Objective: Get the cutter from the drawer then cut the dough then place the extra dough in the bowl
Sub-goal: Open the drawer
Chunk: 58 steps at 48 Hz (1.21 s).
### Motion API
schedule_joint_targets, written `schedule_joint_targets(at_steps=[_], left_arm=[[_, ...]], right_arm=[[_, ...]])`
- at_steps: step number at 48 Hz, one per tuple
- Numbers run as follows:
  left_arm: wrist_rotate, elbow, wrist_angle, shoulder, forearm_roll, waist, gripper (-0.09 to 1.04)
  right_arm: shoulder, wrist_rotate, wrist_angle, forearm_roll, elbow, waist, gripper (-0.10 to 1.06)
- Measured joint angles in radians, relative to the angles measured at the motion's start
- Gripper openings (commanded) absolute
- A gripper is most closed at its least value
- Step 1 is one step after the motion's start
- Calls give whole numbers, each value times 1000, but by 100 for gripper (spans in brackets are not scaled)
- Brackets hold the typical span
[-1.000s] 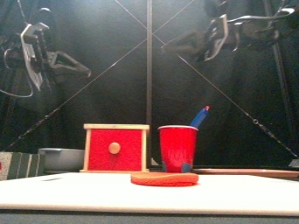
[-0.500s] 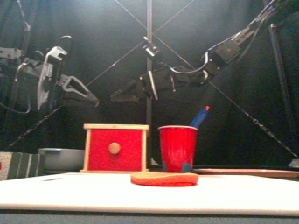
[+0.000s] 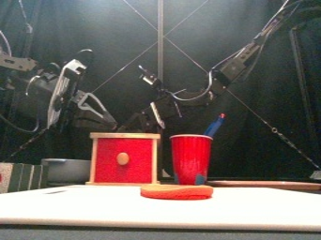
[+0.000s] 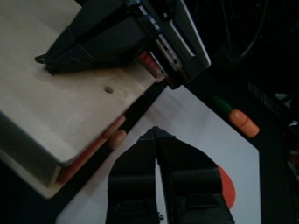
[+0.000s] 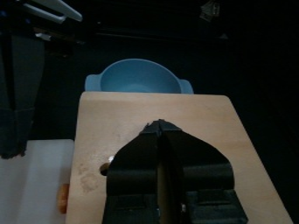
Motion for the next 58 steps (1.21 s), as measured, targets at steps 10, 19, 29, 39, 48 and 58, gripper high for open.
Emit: schedule_joint_targets(at_steps=[10, 19, 29, 39, 48, 58], left_arm=[[-140, -14, 2, 44, -83, -20, 83], [-276, -18, 2, 66, -133, -20, 87], [-350, -49, -5, 110, -140, -15, 87], [-356, -97, -35, 195, -189, 0, 87], [-356, -114, -67, 219, -261, 2, 86], [-356, -135, -77, 245, -267, 11, 86]], right_arm=[[-2, 0, 35, -29, -9, 5, 2], [-2, 0, 44, -34, -12, 9, 2], [-2, 0, 52, -34, -17, 12, 2], [-2, 0, 64, -34, -20, 18, 2], [-2, 0, 66, -35, -21, 25, 2], [0, 0, 66, -34, -23, 26, 2]])
